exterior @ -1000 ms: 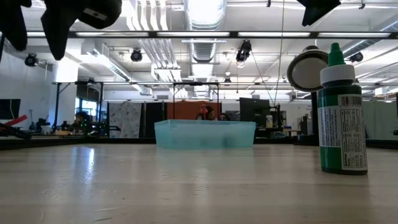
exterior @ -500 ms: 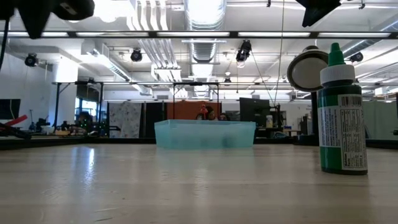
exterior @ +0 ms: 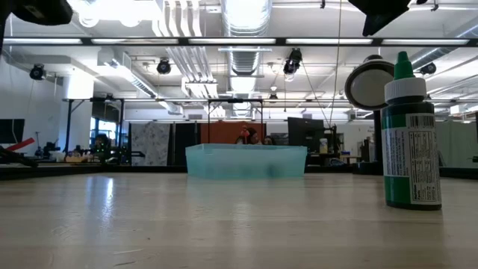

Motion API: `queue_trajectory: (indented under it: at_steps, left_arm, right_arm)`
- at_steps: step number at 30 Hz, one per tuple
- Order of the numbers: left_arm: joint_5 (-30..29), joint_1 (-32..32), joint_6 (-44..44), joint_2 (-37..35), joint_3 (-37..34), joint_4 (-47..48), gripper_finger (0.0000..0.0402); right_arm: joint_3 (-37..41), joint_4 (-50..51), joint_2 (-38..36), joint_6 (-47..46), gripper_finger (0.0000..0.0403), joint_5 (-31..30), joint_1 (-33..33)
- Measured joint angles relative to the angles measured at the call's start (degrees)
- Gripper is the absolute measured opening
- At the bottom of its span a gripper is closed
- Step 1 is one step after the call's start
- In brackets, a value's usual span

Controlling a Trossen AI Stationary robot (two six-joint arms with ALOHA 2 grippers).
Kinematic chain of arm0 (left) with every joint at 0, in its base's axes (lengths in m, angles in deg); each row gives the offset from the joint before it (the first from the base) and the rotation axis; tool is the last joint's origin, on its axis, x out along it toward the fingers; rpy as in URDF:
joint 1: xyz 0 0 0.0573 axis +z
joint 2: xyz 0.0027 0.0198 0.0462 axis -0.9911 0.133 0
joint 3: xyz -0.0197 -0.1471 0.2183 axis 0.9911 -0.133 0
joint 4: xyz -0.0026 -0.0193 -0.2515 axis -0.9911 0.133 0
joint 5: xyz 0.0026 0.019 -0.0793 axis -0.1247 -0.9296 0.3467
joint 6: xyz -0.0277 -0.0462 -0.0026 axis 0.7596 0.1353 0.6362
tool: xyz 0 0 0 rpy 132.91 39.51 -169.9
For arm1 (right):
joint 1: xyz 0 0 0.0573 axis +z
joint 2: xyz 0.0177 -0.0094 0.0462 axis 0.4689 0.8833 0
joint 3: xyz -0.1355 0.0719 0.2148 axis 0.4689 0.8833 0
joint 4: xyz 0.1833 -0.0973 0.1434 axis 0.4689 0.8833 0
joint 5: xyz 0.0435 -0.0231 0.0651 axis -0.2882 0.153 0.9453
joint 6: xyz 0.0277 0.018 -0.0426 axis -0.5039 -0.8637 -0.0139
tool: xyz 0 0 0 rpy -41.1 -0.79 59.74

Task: Pick & Place food coloring
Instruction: Put the orange small food coloring into the green bin

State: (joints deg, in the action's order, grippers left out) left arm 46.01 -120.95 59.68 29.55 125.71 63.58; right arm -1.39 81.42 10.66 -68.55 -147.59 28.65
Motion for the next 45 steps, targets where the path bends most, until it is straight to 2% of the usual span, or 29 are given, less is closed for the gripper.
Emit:
queue_trajectory:
  at_steps: [3,7,11,15,23,33,45]
  left_arm:
    - [-0.3,0.1,4.2,0.0,-0.8,0.1,0.0112]
    - [-0.3,0.1,4.7,0.0,-1.3,0.2,0.0147]
    - [0.3,-0.3,2.0,0.0,-1.3,0.4,0.0182]
    - [0.4,-0.9,-0.1,0.0,-1.6,0.1,0.0194]
    - [0.4,-1.3,-0.3,0.1,-6.8,-6.7,0.0195]
    - [0.1,-1.3,-0.1,0.1,-10.2,-7.4,0.0190]
    - [-0.1,-1.3,-0.1,0.1,-10.8,-8.6,0.0128]
  right_arm:
    - [1.0,-0.1,0.0,0.0,0.0082,0.0,0.0]
    - [1.2,-0.1,0.0,0.0,0.0082,0.0,0.0]
    - [1.1,-0.5,0.0,0.0,0.0082,0.0,0.0]
    - [1.1,-1.2,0.0,0.0,0.0082,0.0,0.0]
    - [1.1,-1.4,0.0,-0.7,0.0082,0.0,0.0]
    - [1.1,-1.3,0.0,-0.7,0.0082,0.0,0.0]
    - [1.1,-1.3,0.0,-0.5,0.0082,0.0,0.0]
